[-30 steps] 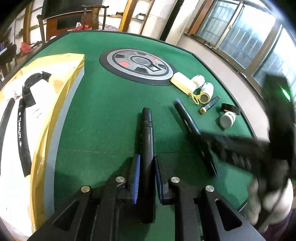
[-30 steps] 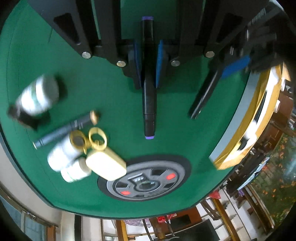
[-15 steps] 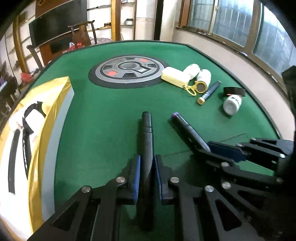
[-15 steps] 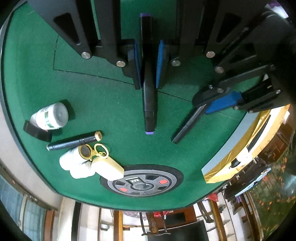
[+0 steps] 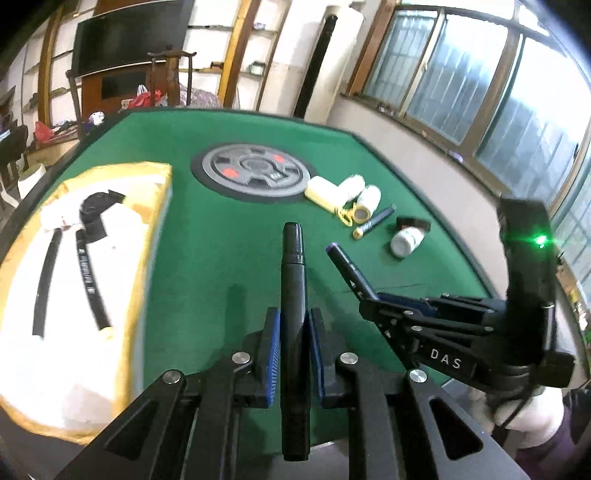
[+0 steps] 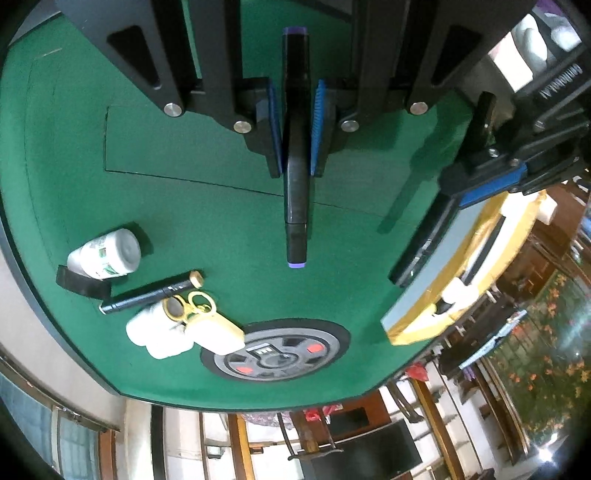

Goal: Organize rigid objects
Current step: 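Carry both held markers toward the white tray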

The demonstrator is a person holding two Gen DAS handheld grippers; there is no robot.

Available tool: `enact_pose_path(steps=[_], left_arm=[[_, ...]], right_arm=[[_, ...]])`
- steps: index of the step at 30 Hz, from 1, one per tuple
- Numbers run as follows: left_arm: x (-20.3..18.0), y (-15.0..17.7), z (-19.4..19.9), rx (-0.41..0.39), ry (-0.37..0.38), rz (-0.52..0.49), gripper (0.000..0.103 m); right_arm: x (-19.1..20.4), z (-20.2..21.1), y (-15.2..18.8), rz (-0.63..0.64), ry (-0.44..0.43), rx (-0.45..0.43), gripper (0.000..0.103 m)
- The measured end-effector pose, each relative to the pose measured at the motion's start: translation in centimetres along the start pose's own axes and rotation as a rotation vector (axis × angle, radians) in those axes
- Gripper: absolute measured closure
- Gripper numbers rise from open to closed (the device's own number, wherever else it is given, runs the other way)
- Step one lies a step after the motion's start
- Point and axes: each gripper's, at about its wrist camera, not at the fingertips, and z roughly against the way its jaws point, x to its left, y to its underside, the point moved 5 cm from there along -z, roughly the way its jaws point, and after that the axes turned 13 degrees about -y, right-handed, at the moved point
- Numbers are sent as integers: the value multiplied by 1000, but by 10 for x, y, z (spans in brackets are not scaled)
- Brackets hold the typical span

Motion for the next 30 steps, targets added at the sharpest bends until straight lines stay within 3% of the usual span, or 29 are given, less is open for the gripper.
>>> enact_pose_path(steps=[9, 17, 23, 30], left_arm=[[64, -8, 26, -48, -42, 125, 89], [148, -17, 27, -65, -197, 215, 89], [192, -25, 2, -22, -284, 226, 88], [220, -30, -34, 58, -319, 237, 88]], right_arm=[[59, 7, -15, 50, -138, -6, 89], [102, -17, -33, 49, -253, 50, 88], [132, -43, -48, 13, -340, 95, 88], [175, -85, -68, 25, -390, 156, 88]])
